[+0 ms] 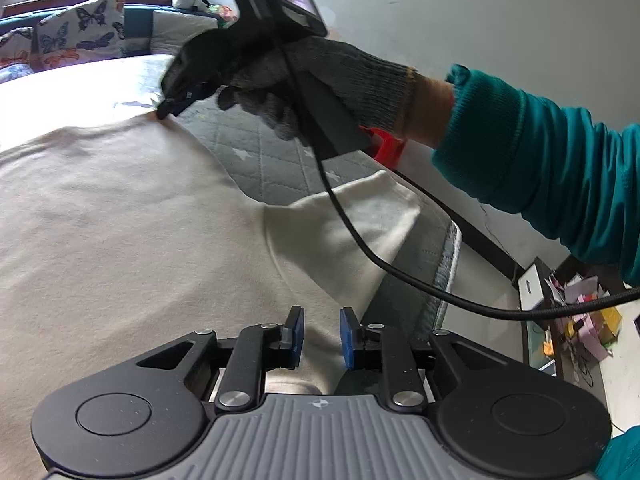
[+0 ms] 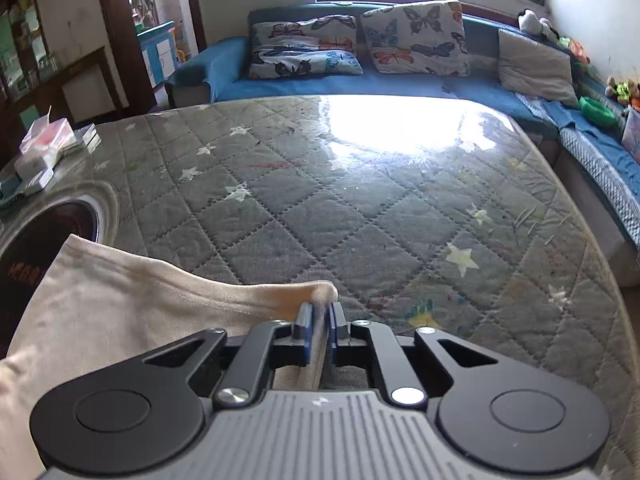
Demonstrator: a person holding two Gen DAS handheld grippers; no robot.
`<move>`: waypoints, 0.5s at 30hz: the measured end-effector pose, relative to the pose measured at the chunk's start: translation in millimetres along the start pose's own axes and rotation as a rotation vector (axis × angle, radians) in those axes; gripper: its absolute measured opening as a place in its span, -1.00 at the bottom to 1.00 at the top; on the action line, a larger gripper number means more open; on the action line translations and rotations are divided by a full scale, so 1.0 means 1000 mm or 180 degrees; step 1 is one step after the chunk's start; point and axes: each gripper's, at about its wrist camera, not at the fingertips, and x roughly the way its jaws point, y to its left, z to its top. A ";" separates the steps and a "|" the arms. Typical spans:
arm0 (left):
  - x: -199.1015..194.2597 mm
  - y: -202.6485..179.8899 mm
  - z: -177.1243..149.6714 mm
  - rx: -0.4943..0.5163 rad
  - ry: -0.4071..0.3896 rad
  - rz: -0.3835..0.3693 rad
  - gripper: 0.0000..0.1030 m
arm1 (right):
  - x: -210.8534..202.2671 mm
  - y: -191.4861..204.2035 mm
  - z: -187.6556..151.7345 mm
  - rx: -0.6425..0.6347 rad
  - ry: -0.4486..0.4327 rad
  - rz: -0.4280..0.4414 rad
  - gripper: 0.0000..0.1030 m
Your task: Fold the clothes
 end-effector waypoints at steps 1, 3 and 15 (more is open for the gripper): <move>-0.003 0.000 0.000 -0.0003 -0.0030 0.0027 -0.58 | -0.002 0.001 0.000 -0.0026 -0.0007 -0.0016 -0.78; -0.014 0.004 0.000 -0.0029 -0.0110 0.0124 -0.52 | -0.011 0.007 0.004 -0.0109 -0.0055 -0.0022 -0.77; -0.079 0.072 -0.009 -0.0696 -0.0543 0.1087 -0.49 | -0.016 0.126 0.017 -0.0873 -0.0076 0.0768 -0.77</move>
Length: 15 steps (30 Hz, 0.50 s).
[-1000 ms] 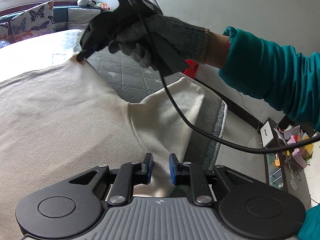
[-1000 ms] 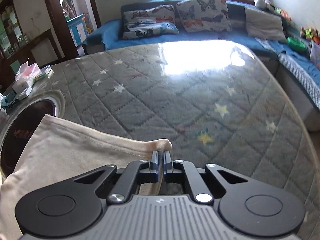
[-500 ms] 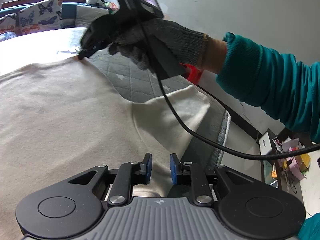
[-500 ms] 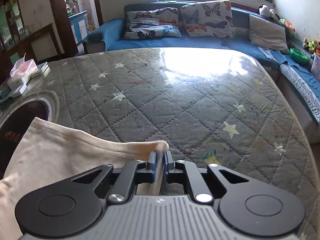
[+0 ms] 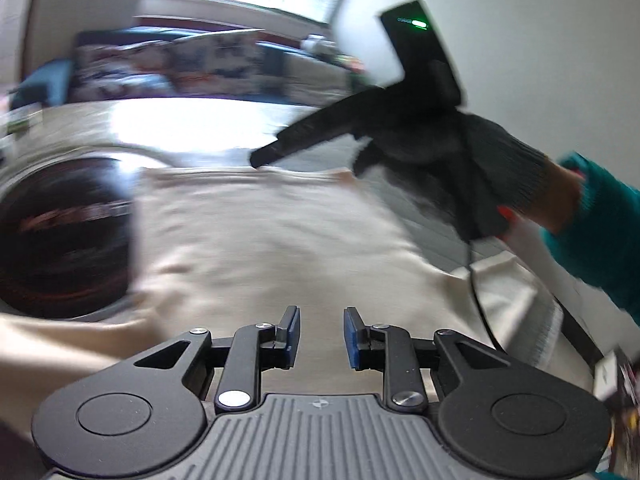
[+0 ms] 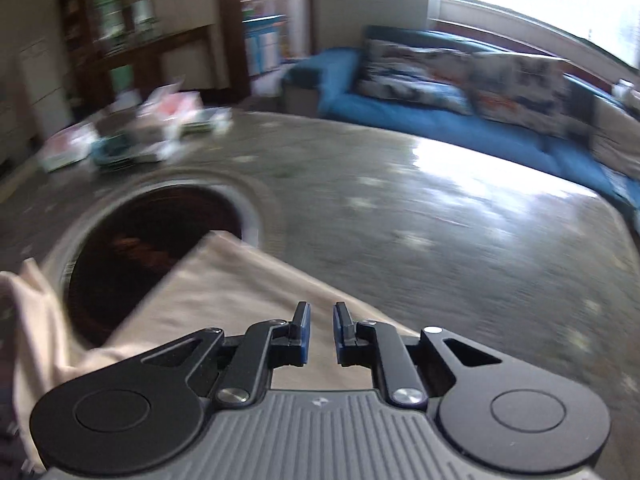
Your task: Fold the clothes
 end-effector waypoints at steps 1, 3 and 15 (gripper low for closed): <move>-0.001 0.006 0.000 -0.0044 -0.0017 0.0054 -0.49 | 0.007 0.011 0.004 -0.0054 0.0009 0.0057 -0.77; -0.005 0.017 0.000 -0.0120 -0.0041 0.0133 -0.49 | 0.022 0.030 0.011 -0.0142 0.0036 0.0156 -0.77; -0.015 0.046 -0.016 -0.0442 -0.0015 0.0208 -0.50 | 0.085 0.073 0.029 -0.0287 0.0148 0.0225 -0.77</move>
